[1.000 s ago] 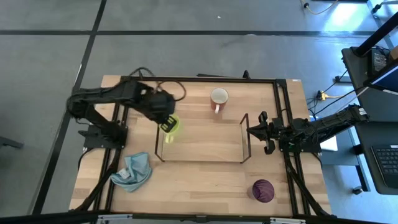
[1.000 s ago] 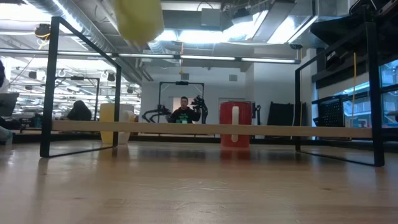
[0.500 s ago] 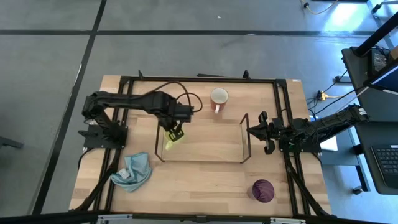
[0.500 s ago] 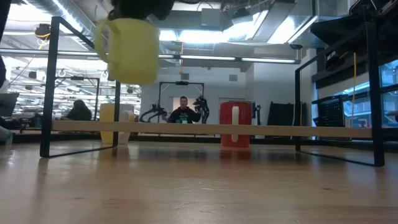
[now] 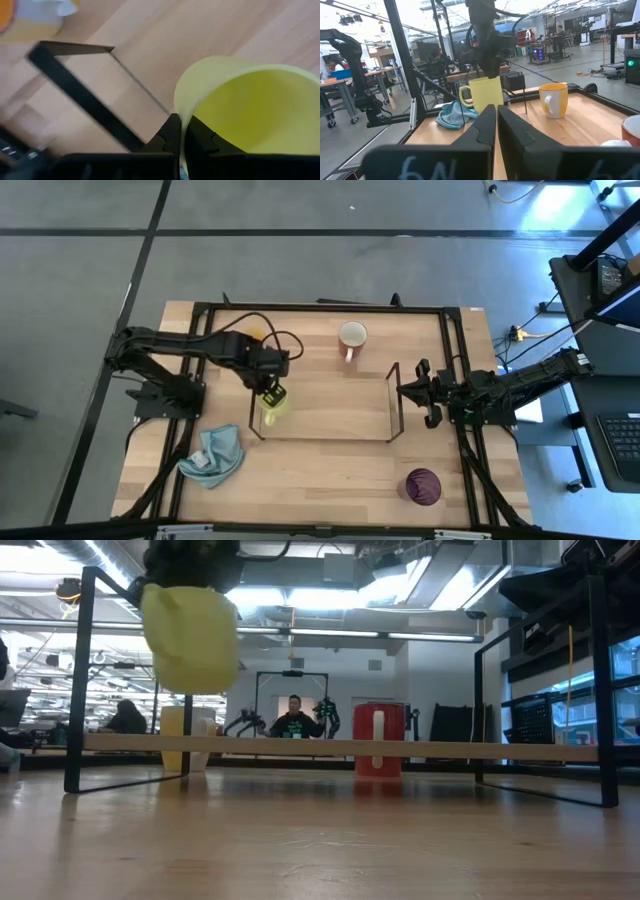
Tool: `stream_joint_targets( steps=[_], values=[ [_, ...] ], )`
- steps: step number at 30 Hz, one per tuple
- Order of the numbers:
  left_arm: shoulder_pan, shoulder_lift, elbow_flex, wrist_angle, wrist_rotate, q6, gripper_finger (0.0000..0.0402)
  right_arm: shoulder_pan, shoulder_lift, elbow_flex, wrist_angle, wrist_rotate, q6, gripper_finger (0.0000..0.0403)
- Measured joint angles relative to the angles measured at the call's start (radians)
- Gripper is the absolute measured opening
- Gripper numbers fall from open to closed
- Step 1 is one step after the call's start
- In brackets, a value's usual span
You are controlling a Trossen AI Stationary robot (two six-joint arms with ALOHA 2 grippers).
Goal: Stack small to large cups/mugs on shelf
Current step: Put the green cup on the shelf
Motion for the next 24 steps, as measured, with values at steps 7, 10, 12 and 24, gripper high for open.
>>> stream_joint_targets(
  steps=[7,10,12,24],
  values=[
    [0.012,0.001,-0.033,0.077,-0.013,-0.009,0.0,0.0,0.0,0.0,0.0,0.0,0.0,0.002],
    [0.021,0.001,-0.049,0.051,-0.017,-0.011,0.0,0.0,0.0,0.0,0.0,0.0,0.0,0.002],
    [0.022,0.001,-0.058,0.047,-0.016,-0.011,0.0,0.0,0.0,0.0,0.0,0.0,0.0,0.002],
    [0.021,0.001,-0.059,0.064,-0.013,0.0,0.0003,0.0,0.0,0.0,0.0,0.0,0.0,0.002]
  ],
)
